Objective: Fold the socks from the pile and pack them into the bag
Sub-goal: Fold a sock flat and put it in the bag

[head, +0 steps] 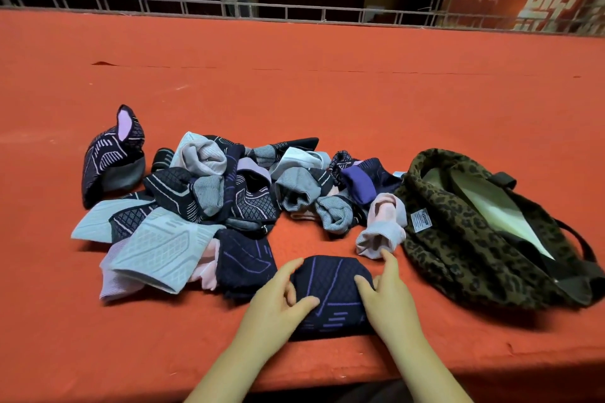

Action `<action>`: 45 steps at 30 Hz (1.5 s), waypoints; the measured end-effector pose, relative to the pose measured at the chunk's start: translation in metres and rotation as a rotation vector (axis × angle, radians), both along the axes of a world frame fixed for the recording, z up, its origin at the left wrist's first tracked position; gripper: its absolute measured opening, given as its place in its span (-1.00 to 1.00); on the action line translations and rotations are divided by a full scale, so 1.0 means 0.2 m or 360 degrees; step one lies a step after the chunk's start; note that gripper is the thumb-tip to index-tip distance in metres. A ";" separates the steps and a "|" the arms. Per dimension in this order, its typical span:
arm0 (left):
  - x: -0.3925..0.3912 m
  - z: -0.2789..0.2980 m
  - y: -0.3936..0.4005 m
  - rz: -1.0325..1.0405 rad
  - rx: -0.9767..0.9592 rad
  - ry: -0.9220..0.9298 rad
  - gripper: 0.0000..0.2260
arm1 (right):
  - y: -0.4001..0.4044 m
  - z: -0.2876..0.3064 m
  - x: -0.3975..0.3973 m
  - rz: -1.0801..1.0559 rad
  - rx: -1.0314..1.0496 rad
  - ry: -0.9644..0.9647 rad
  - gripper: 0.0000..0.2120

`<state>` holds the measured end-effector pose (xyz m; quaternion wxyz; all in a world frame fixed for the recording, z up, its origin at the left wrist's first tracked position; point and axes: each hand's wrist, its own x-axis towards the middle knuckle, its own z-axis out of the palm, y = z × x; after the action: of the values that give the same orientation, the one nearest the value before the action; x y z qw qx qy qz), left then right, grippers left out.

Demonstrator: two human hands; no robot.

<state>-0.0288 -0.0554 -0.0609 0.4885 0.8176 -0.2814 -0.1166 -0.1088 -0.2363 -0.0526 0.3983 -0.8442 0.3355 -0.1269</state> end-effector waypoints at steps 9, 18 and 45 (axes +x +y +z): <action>-0.02 -0.07 0.06 -0.0373 0.0304 -0.0262 -0.37 | -0.01 0.01 -0.05 0.0222 0.0306 -0.0146 -0.74; -0.01 -0.07 0.07 -0.0225 0.0333 -0.0487 -0.43 | -0.03 -0.04 -0.24 0.0670 -0.0176 -0.0003 -0.48; 0.01 0.03 -0.01 0.0180 0.0861 -0.0064 -0.66 | 0.02 -0.04 -0.06 0.0242 -0.0761 0.0568 -0.55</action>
<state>-0.0263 -0.0570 -0.0556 0.2525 0.9349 -0.2038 -0.1437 -0.1199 -0.2316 -0.0612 0.1316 -0.9456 0.2966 -0.0219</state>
